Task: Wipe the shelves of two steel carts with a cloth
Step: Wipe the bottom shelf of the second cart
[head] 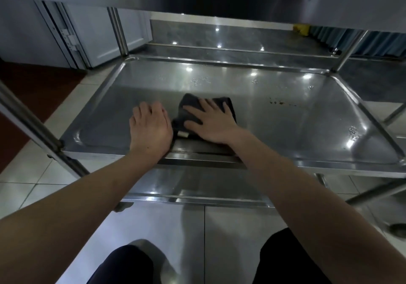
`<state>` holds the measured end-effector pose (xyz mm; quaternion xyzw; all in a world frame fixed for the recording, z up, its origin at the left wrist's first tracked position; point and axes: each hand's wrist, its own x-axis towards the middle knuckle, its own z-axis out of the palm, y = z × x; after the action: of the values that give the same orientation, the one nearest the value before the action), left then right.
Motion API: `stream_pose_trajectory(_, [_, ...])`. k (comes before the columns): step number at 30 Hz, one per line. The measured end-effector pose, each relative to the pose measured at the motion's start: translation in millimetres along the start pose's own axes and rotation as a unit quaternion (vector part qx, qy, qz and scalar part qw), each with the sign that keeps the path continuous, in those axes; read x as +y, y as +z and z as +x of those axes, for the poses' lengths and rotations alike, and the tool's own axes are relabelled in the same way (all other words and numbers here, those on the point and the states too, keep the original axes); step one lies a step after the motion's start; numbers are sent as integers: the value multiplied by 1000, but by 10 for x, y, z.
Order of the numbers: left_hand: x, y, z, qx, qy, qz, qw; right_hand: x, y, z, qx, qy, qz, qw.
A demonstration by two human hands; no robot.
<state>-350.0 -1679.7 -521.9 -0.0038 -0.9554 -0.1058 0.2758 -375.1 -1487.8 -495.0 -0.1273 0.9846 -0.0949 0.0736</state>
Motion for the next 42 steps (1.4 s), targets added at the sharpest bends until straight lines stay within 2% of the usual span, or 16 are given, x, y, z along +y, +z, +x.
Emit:
stream_pose_trajectory(5, [-18,19,2,3,5,-20,1000,790,-244,448,52,112,24,992])
stream_pose_trajectory(10, [6,6,-14,17,1,-17,1000,1204,-253,-14,38,174,21,984])
stream_pose_trajectory(14, [6,3,-26,25,-4,-20,999,944,-109,-331,33,154,8,987])
stream_pose_trajectory(22, [-31,-106,-18,6,-46,-105,993,-257,74,-161,10,51,4,999])
stream_pose_trajectory(26, [-54,-147,-15,-19,12,-100,995,-170,38,-355,2,38,29,999])
stream_pose_trajectory(32, [-21,-178,12,-32,65,-96,993,427,-120,-933,-25,62,45,997])
stream_pose_trajectory(37, [6,-154,-23,-19,18,-94,995,719,-156,-1130,-22,92,48,994])
stream_pose_trajectory(42, [10,-137,-25,-15,24,-78,997,288,-28,-819,-3,68,27,997])
